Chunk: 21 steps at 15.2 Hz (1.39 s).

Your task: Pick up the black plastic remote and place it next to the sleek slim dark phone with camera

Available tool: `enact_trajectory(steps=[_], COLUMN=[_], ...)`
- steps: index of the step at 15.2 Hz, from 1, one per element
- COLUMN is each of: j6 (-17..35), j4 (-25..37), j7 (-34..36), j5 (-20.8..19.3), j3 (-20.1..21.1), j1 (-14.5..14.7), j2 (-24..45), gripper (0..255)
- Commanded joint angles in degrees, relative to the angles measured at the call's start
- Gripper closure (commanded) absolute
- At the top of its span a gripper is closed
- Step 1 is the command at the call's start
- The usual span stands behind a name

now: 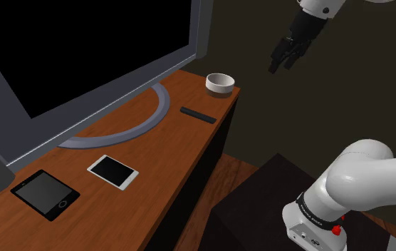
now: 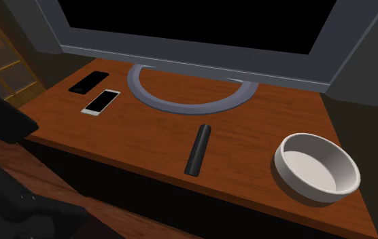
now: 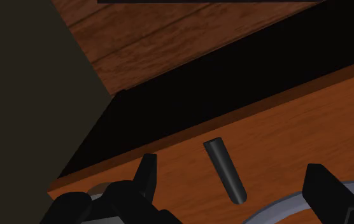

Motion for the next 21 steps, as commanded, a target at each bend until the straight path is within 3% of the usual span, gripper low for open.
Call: enact_trajectory(steps=[1, 11, 21], j6=[0.00, 14.36, 24.83], j4=[0.00, -0.42, 5.98], j7=[0.00, -7.10, -14.86], j5=[0.00, 0.86, 3.73], j3=[0.00, -2.36, -3.53], j1=[0.00, 3.22, 6.19], j2=[0.00, 17.84, 38.87], gripper=[0, 0, 0])
